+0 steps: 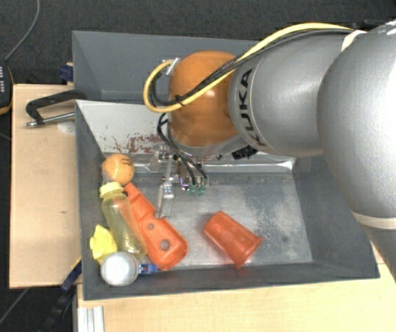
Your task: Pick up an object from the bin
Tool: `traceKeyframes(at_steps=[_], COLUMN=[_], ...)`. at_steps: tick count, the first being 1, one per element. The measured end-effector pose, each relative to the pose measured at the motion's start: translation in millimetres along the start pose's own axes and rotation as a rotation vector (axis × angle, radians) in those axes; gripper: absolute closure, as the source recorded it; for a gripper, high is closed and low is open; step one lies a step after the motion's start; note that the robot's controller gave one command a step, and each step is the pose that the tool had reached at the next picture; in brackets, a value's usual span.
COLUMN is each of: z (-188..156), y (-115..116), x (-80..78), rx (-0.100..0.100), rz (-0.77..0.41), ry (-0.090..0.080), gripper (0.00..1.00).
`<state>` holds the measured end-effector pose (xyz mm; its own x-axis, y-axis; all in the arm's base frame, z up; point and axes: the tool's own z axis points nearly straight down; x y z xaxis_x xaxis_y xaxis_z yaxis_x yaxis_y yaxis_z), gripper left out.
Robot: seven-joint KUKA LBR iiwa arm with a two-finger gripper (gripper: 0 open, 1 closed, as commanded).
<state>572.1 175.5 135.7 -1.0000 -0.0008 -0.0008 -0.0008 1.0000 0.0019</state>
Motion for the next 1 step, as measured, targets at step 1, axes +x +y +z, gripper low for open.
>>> traceKeyframes(at_steps=[1], z=[2.1], y=[-4.3], x=[26.0], rx=[0.0], rz=[0.134], ry=[0.003], gripper=[0.0])
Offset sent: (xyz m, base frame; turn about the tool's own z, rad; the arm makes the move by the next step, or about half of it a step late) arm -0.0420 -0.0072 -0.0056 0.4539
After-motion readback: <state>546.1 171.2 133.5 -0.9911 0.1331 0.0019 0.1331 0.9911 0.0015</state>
